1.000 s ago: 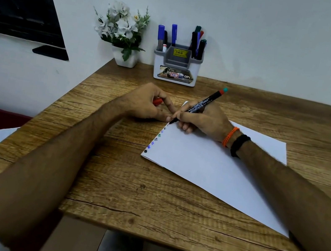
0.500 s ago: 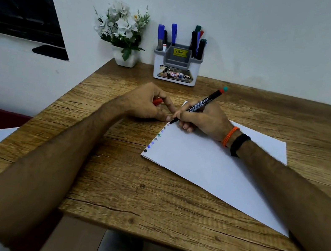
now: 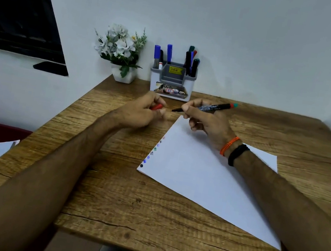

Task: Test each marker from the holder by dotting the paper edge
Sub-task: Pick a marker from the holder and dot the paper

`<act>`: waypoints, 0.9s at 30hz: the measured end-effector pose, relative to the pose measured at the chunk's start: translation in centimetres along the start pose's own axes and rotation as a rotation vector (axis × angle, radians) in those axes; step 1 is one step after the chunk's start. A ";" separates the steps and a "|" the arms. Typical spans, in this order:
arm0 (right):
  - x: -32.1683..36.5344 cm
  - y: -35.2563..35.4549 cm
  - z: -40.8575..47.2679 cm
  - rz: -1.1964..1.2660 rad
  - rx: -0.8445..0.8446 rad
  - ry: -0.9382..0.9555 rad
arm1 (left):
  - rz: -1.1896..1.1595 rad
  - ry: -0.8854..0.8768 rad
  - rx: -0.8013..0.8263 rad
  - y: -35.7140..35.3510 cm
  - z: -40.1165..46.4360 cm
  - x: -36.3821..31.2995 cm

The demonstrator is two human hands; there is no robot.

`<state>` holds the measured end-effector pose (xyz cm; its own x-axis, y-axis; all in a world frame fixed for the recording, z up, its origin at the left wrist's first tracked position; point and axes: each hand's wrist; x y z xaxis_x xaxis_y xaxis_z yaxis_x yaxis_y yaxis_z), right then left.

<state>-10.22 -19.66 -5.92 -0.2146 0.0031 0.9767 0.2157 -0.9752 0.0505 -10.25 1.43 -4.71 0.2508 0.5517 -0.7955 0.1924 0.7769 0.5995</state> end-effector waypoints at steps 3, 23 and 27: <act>-0.1 0.3 0.2 0.025 -0.009 -0.010 | 0.011 -0.065 -0.034 -0.1 0.2 -0.1; -0.3 0.3 0.2 0.053 -0.022 0.025 | -0.213 -0.199 -0.123 -0.7 0.3 -0.2; -0.2 0.5 0.4 0.075 -0.017 -0.031 | -0.242 -0.204 -0.137 -0.8 0.3 -0.2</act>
<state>-9.66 -20.04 -6.01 -0.1685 -0.0632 0.9837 0.2137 -0.9766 -0.0261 -10.12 0.65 -4.99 0.4003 0.2853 -0.8708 0.1437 0.9190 0.3672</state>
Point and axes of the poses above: each hand's wrist, its own z-axis towards the middle knuckle, its own y-axis out of the back of the hand, x = y × z, and after that the axes turned 2 degrees about -y, right-handed
